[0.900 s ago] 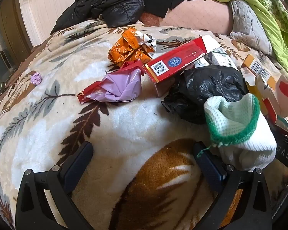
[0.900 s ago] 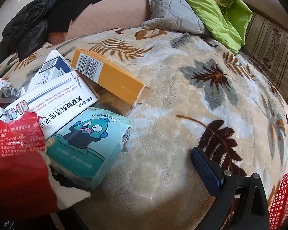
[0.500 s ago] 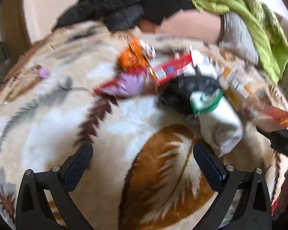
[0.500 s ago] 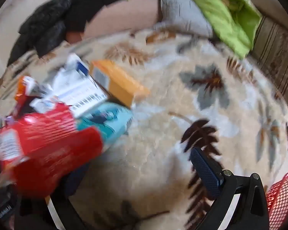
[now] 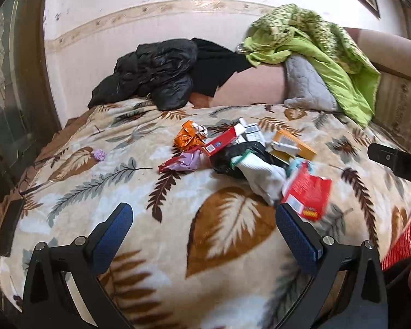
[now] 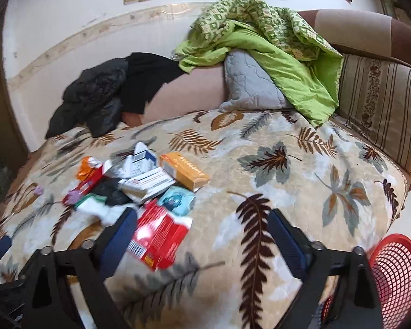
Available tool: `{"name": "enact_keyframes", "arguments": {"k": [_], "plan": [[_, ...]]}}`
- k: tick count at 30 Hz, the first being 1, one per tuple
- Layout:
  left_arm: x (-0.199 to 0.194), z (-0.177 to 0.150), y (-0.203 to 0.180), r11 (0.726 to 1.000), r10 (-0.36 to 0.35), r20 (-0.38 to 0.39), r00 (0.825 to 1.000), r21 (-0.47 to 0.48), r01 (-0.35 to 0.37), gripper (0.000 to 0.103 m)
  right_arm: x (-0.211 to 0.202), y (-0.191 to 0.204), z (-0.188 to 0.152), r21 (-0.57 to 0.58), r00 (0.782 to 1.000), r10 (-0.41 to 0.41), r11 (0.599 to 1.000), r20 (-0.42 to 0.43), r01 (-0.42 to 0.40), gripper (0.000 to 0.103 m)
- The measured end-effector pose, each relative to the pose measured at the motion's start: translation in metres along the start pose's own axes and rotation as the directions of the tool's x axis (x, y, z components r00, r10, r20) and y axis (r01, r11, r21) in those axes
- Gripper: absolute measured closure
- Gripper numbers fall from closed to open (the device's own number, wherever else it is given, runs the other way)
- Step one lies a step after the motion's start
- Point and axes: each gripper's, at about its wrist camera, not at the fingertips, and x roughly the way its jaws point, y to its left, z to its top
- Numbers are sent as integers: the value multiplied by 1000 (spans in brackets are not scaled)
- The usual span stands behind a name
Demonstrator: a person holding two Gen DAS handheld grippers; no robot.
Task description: Collect trash
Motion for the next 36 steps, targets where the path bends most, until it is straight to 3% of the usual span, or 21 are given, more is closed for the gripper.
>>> {"name": "enact_keyframes", "arguments": {"k": [4, 8, 12, 36], "plan": [[-34, -9, -1, 1000, -4, 72, 997, 18, 2, 0, -47, 2, -25, -66, 997, 39, 997, 72, -34, 10], [-50, -13, -6, 999, -21, 109, 994, 37, 17, 0, -68, -5, -39, -72, 994, 53, 996, 100, -46, 10], [-39, -11, -8, 999, -28, 67, 997, 41, 25, 0, -57, -9, -35, -39, 997, 63, 997, 51, -61, 12], [-25, -16, -1, 998, -31, 40, 999, 61, 29, 0, -49, -8, -36, -47, 998, 55, 997, 35, -54, 14]]}}
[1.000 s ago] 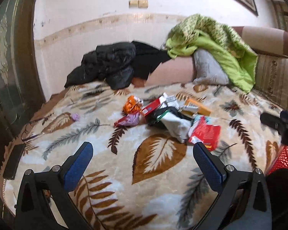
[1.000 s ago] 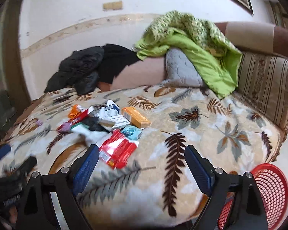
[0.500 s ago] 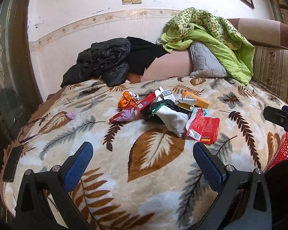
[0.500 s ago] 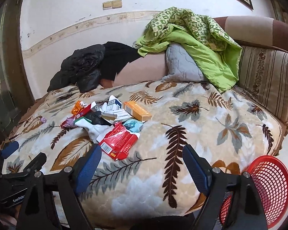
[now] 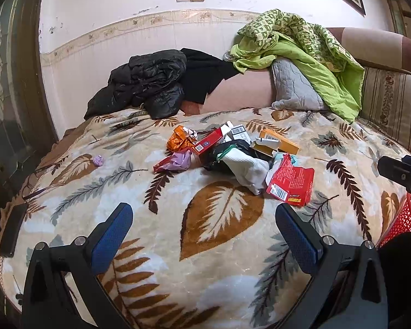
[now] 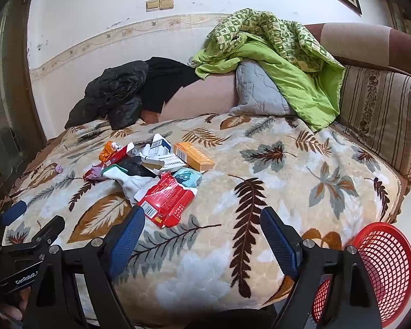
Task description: Collect trash
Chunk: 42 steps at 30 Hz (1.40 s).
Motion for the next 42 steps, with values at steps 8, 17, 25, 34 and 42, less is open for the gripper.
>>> {"name": "enact_keyframes", "arguments": {"k": [8, 17, 25, 34, 42], "plan": [[2, -2, 0, 1000, 0, -4, 1000, -4, 0, 0, 1, 1, 0, -2, 1000, -1, 1000, -3, 1, 14], [2, -1, 3, 1000, -2, -6, 1000, -3, 2, 0, 2, 2, -1, -4, 1000, 0, 1000, -5, 0, 14], [3, -1, 4, 1000, -4, -7, 1000, -2, 4, 0, 4, 4, -2, -3, 1000, -1, 1000, -8, 1, 14], [4, -1, 5, 1000, -5, -12, 1000, -3, 5, 0, 3, 3, 0, -5, 1000, -1, 1000, -10, 1, 14], [11, -9, 4, 1000, -14, -38, 999, -16, 13, 0, 25, 6, 2, 17, 995, 47, 999, -87, -45, 14]]}}
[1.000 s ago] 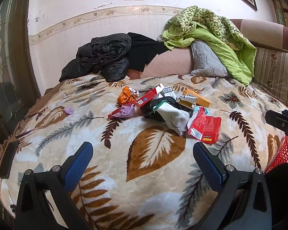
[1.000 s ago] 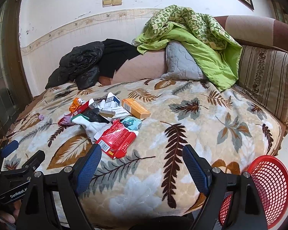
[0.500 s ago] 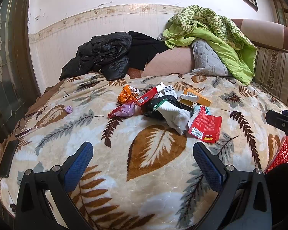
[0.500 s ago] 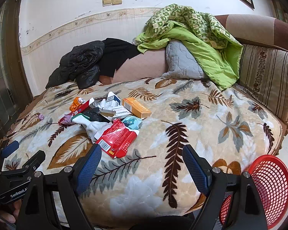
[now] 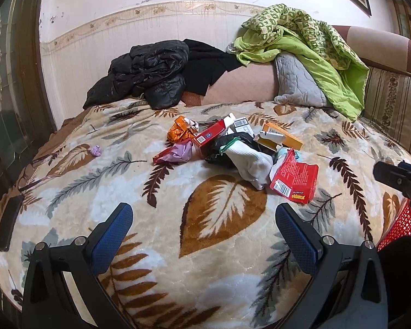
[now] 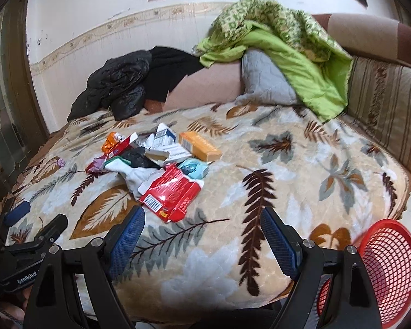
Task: Collect trash
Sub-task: 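Grasp the red snack wrapper with the right gripper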
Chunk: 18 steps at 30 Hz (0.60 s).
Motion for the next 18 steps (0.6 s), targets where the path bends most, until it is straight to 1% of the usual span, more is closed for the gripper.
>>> {"name": "enact_keyframes", "arguments": {"k": [4, 7, 9, 12, 14, 16, 18], "plan": [[10, 3, 6, 1000, -2, -39, 999, -31, 1, 0, 25, -2, 10, 58, 993, 72, 996, -91, -66, 15], [15, 6, 10, 999, -5, -61, 998, -51, 2, 0, 48, -5, 16, 121, 981, 115, 988, -155, -97, 20], [16, 5, 9, 998, -5, -70, 998, -60, 0, 0, 62, -6, 18, 160, 973, 139, 981, -186, -110, 20], [19, 7, 12, 997, -10, -83, 996, -71, 4, 0, 79, -7, 23, 200, 964, 159, 973, -211, -117, 21], [19, 7, 14, 997, -15, -92, 996, -79, 8, 0, 93, -7, 23, 218, 959, 159, 970, -236, -107, 24], [22, 11, 19, 996, -23, -101, 995, -90, 14, 0, 107, -8, 22, 249, 946, 174, 963, -272, -105, 27], [25, 13, 21, 995, -28, -110, 994, -99, 17, 0, 123, -12, 19, 298, 928, 196, 949, -316, -99, 31]]}}
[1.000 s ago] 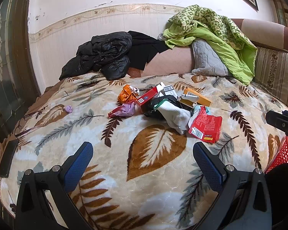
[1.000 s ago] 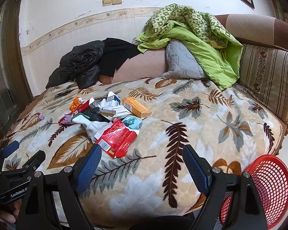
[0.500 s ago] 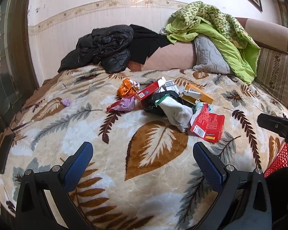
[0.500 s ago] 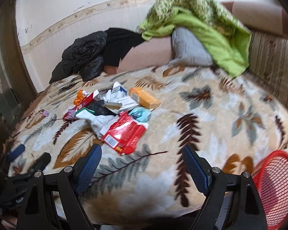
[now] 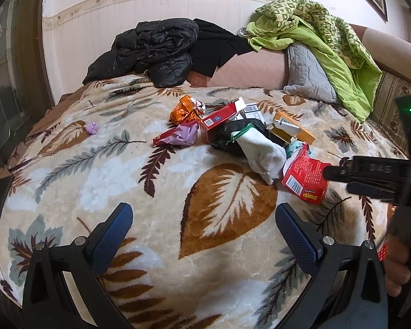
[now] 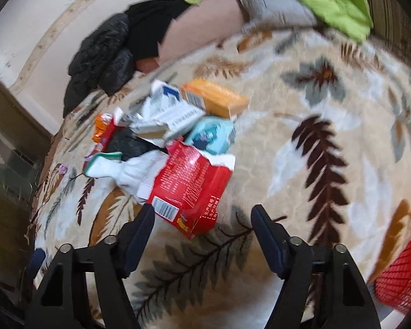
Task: Collect trash
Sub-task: 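Grasp the red snack wrapper with the right gripper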
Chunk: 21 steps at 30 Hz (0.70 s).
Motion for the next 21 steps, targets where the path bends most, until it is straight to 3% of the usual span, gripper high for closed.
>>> {"name": "enact_keyframes", "arguments": {"k": [1, 4, 8, 16, 21], "plan": [[2, 2, 2, 1000, -4, -6, 1000, -6, 4, 0, 7, -3, 2, 21, 1000, 8, 1000, -21, -8, 36], [5, 4, 6, 1000, -7, -19, 1000, -15, 6, 0, 22, -6, 3, 63, 996, 44, 997, -76, -40, 64], [8, 5, 8, 1000, -6, -29, 1000, -18, 6, 0, 22, -3, 3, 53, 994, 85, 995, -63, -82, 79], [18, 9, 7, 1000, -24, -51, 998, -12, 24, 0, -7, -3, 3, 9, 994, 83, 996, 72, -84, 83], [41, 30, 7, 994, -87, -86, 992, -80, 80, 19, -22, -2, 3, -25, 988, 57, 998, 140, -54, 83]]}}
